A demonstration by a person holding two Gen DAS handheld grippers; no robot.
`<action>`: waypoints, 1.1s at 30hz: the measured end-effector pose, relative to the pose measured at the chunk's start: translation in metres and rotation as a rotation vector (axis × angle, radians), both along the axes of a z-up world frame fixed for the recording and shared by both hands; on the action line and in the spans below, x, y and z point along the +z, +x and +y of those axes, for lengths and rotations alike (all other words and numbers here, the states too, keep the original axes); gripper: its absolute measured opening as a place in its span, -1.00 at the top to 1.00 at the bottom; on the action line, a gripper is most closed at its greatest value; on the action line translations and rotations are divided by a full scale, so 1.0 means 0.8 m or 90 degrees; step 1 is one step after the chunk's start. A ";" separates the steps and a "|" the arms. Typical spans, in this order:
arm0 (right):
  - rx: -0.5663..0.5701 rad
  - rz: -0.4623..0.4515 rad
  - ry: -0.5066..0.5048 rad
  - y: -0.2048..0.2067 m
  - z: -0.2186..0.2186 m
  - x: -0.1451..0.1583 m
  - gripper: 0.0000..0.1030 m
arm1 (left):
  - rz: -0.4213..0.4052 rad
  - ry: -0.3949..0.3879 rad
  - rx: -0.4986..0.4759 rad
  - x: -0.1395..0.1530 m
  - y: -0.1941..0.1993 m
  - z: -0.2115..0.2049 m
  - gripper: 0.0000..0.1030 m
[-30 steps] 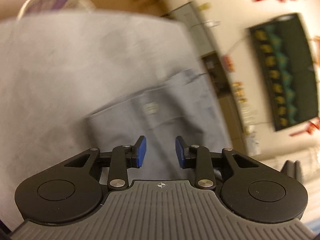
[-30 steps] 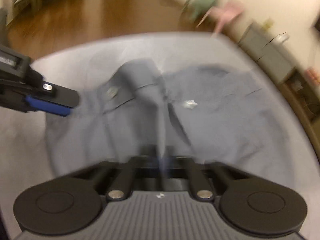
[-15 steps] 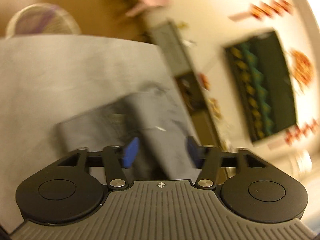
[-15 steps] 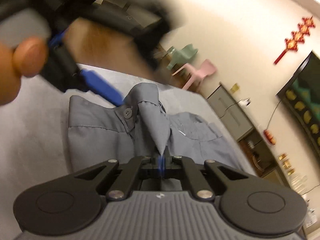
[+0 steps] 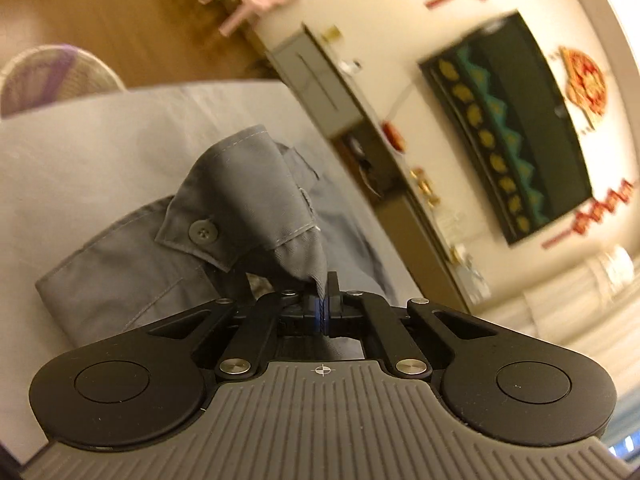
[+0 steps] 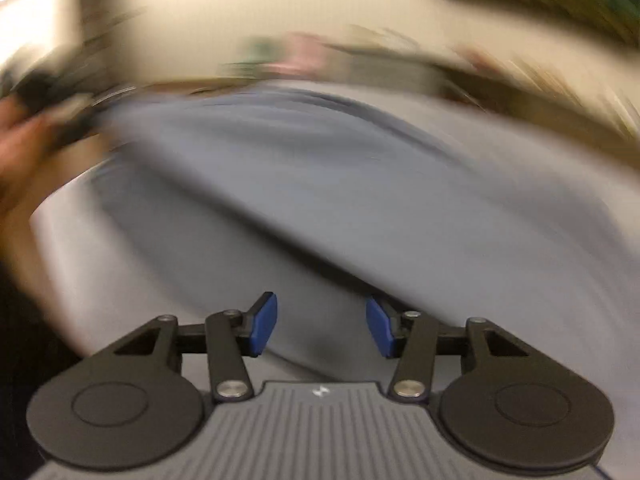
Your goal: Fold clothes
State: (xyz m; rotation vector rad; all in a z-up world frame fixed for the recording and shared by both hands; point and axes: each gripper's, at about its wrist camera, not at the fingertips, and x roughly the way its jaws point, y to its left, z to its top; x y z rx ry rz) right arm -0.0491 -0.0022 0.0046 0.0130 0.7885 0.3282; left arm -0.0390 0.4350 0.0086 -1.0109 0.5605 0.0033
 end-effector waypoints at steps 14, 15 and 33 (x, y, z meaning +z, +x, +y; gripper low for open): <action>-0.449 0.079 0.461 -0.018 -0.325 -0.037 -0.12 | 0.107 0.107 -0.121 -0.018 0.009 0.025 1.00; -0.467 0.078 0.476 -0.009 -0.328 -0.043 -0.13 | 0.130 0.124 -0.133 -0.023 0.012 0.021 1.00; -0.488 -0.308 0.277 0.059 -0.420 0.097 0.98 | 0.197 0.295 -0.130 -0.030 0.024 -0.012 1.00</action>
